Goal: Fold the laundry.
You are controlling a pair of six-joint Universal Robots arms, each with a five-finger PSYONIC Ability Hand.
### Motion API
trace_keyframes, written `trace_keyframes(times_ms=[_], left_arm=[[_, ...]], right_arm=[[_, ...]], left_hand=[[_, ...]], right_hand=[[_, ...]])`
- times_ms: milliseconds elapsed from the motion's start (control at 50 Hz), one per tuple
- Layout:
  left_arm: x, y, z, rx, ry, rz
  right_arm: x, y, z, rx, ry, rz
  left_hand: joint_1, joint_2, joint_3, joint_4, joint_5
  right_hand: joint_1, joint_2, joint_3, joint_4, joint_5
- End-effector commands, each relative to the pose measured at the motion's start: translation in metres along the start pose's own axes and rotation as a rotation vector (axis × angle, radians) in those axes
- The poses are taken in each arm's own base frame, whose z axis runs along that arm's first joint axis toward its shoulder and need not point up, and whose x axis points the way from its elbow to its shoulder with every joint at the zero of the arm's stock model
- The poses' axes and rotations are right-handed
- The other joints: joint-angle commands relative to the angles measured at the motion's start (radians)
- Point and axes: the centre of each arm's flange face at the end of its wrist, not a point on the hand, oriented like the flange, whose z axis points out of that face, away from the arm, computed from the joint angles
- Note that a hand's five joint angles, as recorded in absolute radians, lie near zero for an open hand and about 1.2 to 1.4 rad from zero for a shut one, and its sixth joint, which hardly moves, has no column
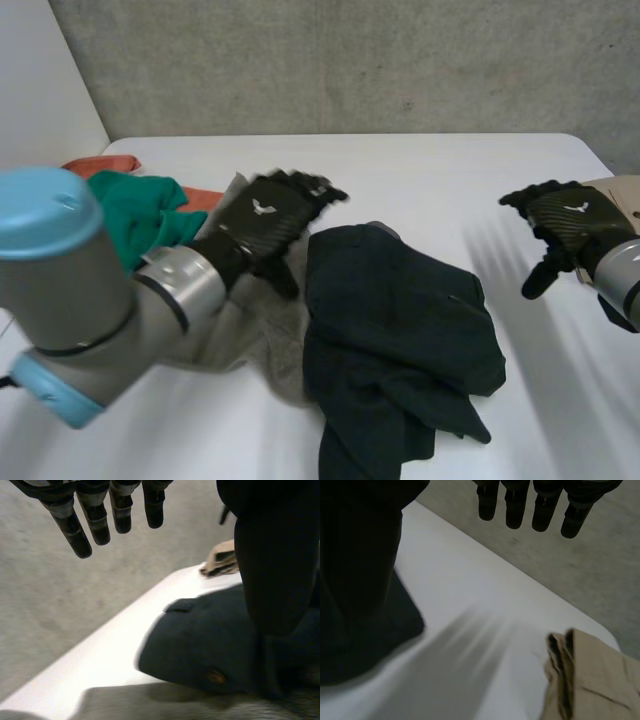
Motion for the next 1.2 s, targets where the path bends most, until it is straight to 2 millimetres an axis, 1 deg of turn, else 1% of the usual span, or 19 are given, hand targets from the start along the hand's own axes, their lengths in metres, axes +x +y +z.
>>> trace_keyframes(times_ms=[20, 160, 300, 320, 340, 360, 540, 600, 740, 800, 820, 880, 940, 960, 980, 1040, 1060, 1140, 1200], left_arm=[[-0.031, -0.007, -0.029, -0.023, -0.133, -0.085], [-0.012, 0.049, -0.048, -0.224, -0.111, -0.167], [-0.014, 0.077, -0.033, -0.248, -0.103, -0.093], [-0.017, 0.080, -0.027, -0.238, -0.103, -0.069], [-0.018, 0.081, -0.023, -0.234, -0.102, -0.061], [-0.019, 0.083, -0.020, -0.233, -0.100, -0.056], [-0.014, 0.092, 0.013, -0.202, -0.050, -0.008], [-0.013, 0.095, 0.024, -0.191, -0.039, -0.002], [-0.016, 0.111, 0.043, -0.219, -0.027, -0.005], [-0.020, 0.113, 0.048, -0.233, -0.030, 0.002], [-0.023, 0.112, 0.049, -0.232, -0.036, 0.008], [-0.039, 0.100, 0.054, -0.214, -0.088, 0.058], [-0.084, 0.071, 0.053, -0.156, -0.248, 0.109], [-0.099, 0.062, 0.052, -0.135, -0.302, 0.118], [-0.133, 0.038, 0.047, -0.075, -0.422, 0.140], [-0.187, 0.003, 0.033, 0.026, -0.605, 0.171], [-0.221, -0.018, 0.021, 0.096, -0.718, 0.186], [-0.285, -0.050, -0.005, 0.207, -0.914, 0.206], [-0.308, -0.051, -0.011, 0.214, -0.966, 0.218]], right_arm=[[-0.050, -0.013, -0.026, -0.058, -0.223, -0.008], [-0.098, 0.005, -0.046, -0.193, -0.455, -0.006], [-0.116, 0.028, -0.036, -0.217, -0.494, -0.076], [-0.115, 0.029, -0.031, -0.203, -0.471, -0.087], [-0.113, 0.028, -0.029, -0.190, -0.454, -0.091], [-0.110, 0.027, -0.026, -0.177, -0.428, -0.093], [-0.052, -0.005, -0.024, 0.051, -0.111, -0.058], [-0.033, -0.011, -0.030, 0.073, -0.057, -0.045], [-0.015, -0.015, -0.030, 0.098, -0.037, -0.038], [-0.013, -0.015, -0.029, 0.097, -0.032, -0.037], [-0.012, -0.016, -0.028, 0.100, -0.030, -0.038], [-0.011, -0.018, -0.027, 0.105, -0.028, -0.039], [-0.011, -0.019, -0.026, 0.110, -0.029, -0.041], [-0.011, -0.020, -0.026, 0.114, -0.029, -0.042], [-0.012, -0.021, -0.026, 0.114, -0.036, -0.041], [-0.017, -0.021, -0.028, 0.111, -0.054, -0.043], [-0.022, -0.021, -0.029, 0.107, -0.072, -0.046], [-0.037, -0.018, -0.033, 0.097, -0.119, -0.055], [-0.047, -0.016, -0.035, 0.089, -0.149, -0.061]], left_hand=[[-0.019, -0.027, -0.031, -0.024, -0.048], [-0.019, -0.027, -0.031, -0.024, -0.048], [-0.019, -0.027, -0.031, -0.024, -0.048], [-0.019, -0.027, -0.031, -0.024, -0.048], [-0.019, -0.027, -0.031, -0.024, -0.048], [-0.019, -0.027, -0.031, -0.024, -0.048], [-0.019, -0.027, -0.031, -0.024, -0.048], [0.131, 0.123, 0.119, 0.126, 0.102], [0.701, 0.692, 0.688, 0.695, 0.672], [1.202, 1.193, 1.189, 1.196, 1.172], [1.203, 1.195, 1.191, 1.197, 1.174], [1.203, 1.195, 1.191, 1.197, 1.174], [1.203, 1.195, 1.191, 1.197, 1.174], [1.203, 1.195, 1.191, 1.197, 1.174], [1.203, 1.195, 1.191, 1.197, 1.174], [1.203, 1.195, 1.191, 1.197, 1.174], [1.203, 1.195, 1.191, 1.197, 1.174], [1.203, 1.195, 1.191, 1.197, 1.174], [1.203, 1.195, 1.191, 1.197, 1.174]], right_hand=[[-0.041, -0.032, -0.027, -0.029, -0.047], [-0.041, -0.032, -0.027, -0.029, -0.047], [-0.022, -0.012, -0.008, -0.009, -0.028], [0.677, 0.687, 0.691, 0.690, 0.671], [1.045, 1.054, 1.058, 1.057, 1.039], [1.179, 1.188, 1.193, 1.192, 1.173], [1.180, 1.190, 1.194, 1.193, 1.174], [1.180, 1.190, 1.194, 1.193, 1.174], [1.180, 1.190, 1.194, 1.193, 1.174], [1.180, 1.190, 1.194, 1.193, 1.174], [1.180, 1.190, 1.194, 1.193, 1.174], [1.180, 1.190, 1.194, 1.193, 1.174], [1.180, 1.190, 1.194, 1.193, 1.174], [1.180, 1.190, 1.194, 1.193, 1.174], [1.180, 1.190, 1.194, 1.193, 1.174], [1.180, 1.190, 1.194, 1.193, 1.174], [1.180, 1.190, 1.194, 1.193, 1.174], [1.180, 1.190, 1.194, 1.193, 1.174], [1.180, 1.190, 1.194, 1.193, 1.174]])
